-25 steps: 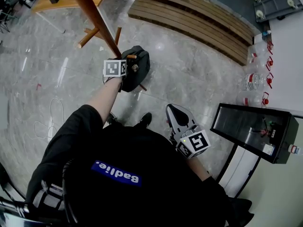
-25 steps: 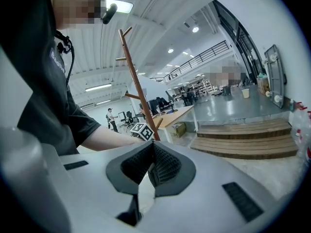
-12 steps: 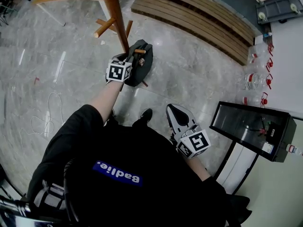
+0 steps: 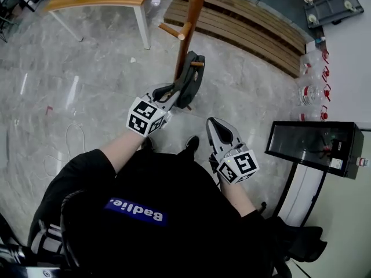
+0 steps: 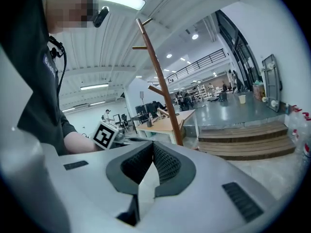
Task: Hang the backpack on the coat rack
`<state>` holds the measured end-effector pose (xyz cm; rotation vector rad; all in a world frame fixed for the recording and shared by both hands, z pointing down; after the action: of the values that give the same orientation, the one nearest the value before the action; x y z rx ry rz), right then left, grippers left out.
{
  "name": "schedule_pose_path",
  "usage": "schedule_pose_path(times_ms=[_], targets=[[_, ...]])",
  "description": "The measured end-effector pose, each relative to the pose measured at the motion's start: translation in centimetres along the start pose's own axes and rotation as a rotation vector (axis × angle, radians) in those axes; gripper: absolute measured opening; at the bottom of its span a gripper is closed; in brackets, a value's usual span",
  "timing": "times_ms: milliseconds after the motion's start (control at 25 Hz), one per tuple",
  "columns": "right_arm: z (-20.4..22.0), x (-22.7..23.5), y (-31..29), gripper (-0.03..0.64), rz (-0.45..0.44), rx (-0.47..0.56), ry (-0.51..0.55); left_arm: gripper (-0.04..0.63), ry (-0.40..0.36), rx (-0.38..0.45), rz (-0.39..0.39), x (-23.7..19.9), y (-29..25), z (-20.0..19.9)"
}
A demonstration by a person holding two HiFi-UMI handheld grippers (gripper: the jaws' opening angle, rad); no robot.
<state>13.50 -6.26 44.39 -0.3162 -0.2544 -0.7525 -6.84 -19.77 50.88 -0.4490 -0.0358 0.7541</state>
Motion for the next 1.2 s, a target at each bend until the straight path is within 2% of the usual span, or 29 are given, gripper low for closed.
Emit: schedule_pose_path(times_ms=[160, 360, 480, 600, 680, 1200], targets=[[-0.5, -3.3, -2.7, 0.005, 0.037, 0.05, 0.016, 0.086, -0.055, 0.081, 0.15, 1.0, 6.0, -2.2], [-2.2, -6.3, -4.3, 0.005, 0.021, 0.075, 0.063, 0.086, -0.106, 0.143, 0.236, 2.0, 11.1, -4.3], [-3.0, -7.1, -4.4, 0.005, -0.018, 0.079, 0.096, 0.076, -0.131, 0.206, 0.229, 3.0, 13.2, -5.9], [-3.6, -7.6, -4.0, 0.005, -0.061, 0.077, 0.125, 0.022, -0.13, 0.282, 0.212, 4.6, 14.7, -6.9], [-4.1, -7.8, -3.7, 0.005, -0.087, 0.084, 0.147, 0.011, -0.142, 0.312, 0.219, 5.4, 15.1, -7.3], [-3.0, -8.2, -2.3, 0.005, -0.167, 0.084, 0.166, 0.009, -0.164, 0.296, 0.192, 8.2, 15.5, -6.2]])
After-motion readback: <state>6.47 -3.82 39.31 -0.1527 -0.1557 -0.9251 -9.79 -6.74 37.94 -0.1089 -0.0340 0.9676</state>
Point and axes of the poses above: the fingertips, and each gripper's own axes: y backward along the fingers, x to its right, z out of its underside, the point moved 9 cm from there along y, backward along the fingers, and after that the axes turned 11 degrees about -z, right-handed, at the moved point
